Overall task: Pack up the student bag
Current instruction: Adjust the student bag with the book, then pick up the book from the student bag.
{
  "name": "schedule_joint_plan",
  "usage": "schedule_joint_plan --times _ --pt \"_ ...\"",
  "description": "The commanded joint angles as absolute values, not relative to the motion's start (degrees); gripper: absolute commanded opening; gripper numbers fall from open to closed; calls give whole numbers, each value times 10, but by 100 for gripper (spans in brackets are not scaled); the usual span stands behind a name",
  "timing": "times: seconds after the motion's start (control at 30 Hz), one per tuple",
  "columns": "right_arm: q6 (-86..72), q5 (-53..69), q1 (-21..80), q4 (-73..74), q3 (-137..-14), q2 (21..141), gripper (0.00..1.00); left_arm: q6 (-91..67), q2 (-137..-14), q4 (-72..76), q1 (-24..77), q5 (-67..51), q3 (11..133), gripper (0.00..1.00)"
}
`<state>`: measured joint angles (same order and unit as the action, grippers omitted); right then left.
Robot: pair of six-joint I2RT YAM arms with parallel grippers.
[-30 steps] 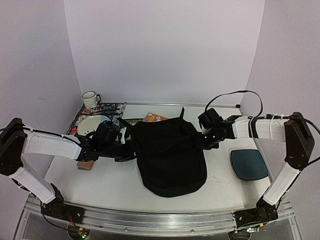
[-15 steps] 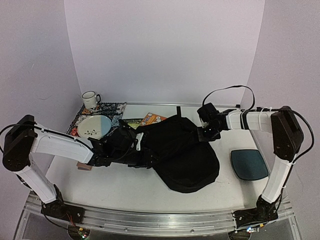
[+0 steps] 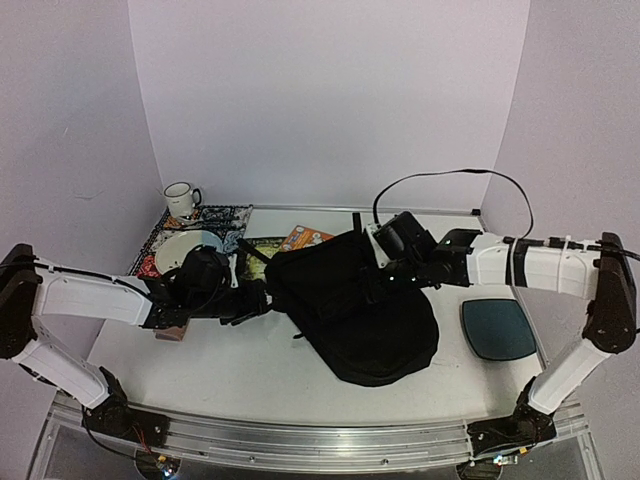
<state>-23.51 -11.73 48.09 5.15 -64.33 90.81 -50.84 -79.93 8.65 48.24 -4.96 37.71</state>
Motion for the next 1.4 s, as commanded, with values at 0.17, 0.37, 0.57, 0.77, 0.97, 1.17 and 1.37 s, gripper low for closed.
schedule_joint_plan --times 0.17,0.37,0.57,0.77,0.97,1.17,1.37 --pt "-271 -97 586 76 -636 902 64 -512 -868 113 478 -93 441 64" --pt "-268 -98 617 76 -660 943 69 -530 -917 149 478 -129 459 50" --pt "-243 -99 639 76 -696 994 79 -541 -924 167 480 -154 467 25" --pt "-221 -104 651 76 -741 1047 86 -547 -915 176 490 -158 471 14" --pt "-228 -168 653 89 -761 1087 83 -556 -906 185 494 -165 472 11" --pt "-230 -196 653 99 -764 1091 50 -549 -870 185 494 -158 466 11" --pt "-227 -204 652 104 -768 1077 18 -546 -858 185 491 -151 452 19"
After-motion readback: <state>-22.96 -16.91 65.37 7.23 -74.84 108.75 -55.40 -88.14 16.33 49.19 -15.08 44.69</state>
